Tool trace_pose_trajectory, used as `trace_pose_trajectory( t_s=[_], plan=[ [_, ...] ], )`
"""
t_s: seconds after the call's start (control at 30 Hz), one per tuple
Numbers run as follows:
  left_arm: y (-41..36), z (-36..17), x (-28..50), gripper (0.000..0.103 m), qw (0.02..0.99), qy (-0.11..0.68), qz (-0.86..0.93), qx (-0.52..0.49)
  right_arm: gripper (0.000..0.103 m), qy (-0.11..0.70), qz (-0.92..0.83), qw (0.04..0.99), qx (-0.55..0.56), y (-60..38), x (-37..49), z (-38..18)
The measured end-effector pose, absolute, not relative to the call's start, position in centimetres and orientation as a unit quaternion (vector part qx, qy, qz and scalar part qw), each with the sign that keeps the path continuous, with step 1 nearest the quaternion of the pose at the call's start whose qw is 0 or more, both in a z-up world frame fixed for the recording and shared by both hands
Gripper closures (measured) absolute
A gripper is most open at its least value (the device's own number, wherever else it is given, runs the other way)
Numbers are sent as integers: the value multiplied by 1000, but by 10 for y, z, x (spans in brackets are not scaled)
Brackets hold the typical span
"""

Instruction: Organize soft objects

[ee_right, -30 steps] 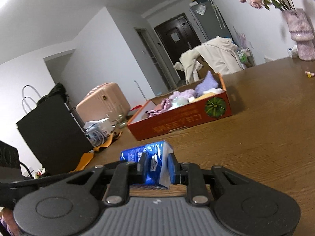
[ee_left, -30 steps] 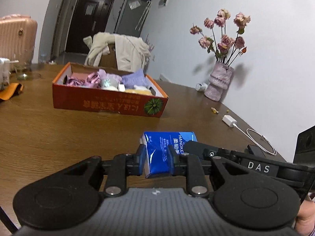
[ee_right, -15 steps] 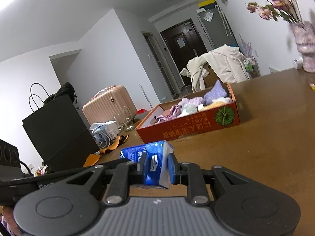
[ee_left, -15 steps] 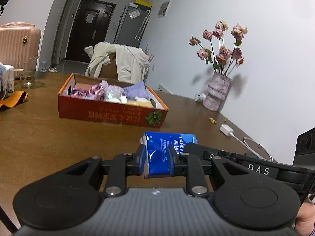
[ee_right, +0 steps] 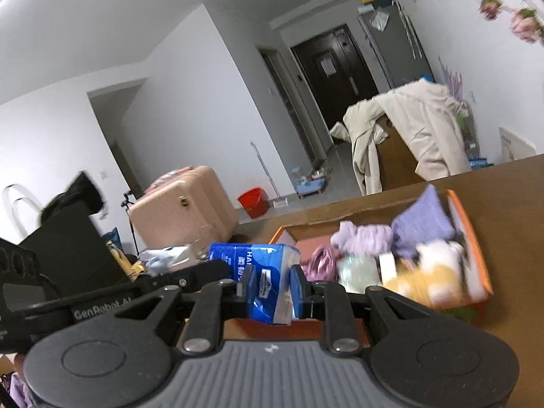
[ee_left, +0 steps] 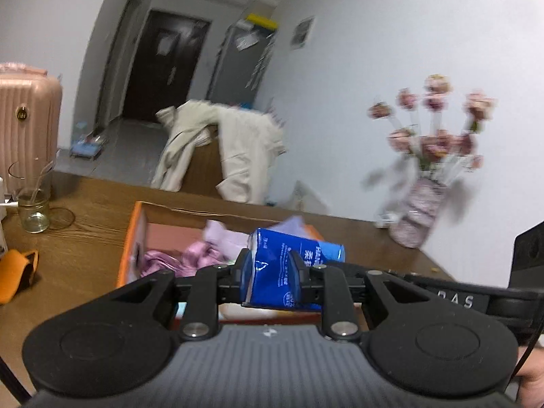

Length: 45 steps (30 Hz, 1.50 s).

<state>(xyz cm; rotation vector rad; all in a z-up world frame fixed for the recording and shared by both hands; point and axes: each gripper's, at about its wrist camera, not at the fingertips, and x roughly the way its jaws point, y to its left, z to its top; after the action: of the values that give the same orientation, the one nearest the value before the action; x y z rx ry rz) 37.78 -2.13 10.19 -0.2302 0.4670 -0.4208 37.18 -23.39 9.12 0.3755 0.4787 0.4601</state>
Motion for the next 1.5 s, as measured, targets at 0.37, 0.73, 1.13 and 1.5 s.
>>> trace_pose_trajectory(
  t_s=[0.37,0.73,1.13,1.5],
  plan=[
    [-9,36,542,80,926,346,-132,-79,83,351,194,896,191,-189,559,25],
    [-14,15,550,82,912,390,-115,-53,83,440,195,852,206,-188,583,-6],
    [-12,88,494,73,934,337,-117,-19,78,383,172,889,182,-218,535,61],
    [-6,141,402,54,960,266,-81,32,57,330,117,931,104,-294,428,133]
  ],
)
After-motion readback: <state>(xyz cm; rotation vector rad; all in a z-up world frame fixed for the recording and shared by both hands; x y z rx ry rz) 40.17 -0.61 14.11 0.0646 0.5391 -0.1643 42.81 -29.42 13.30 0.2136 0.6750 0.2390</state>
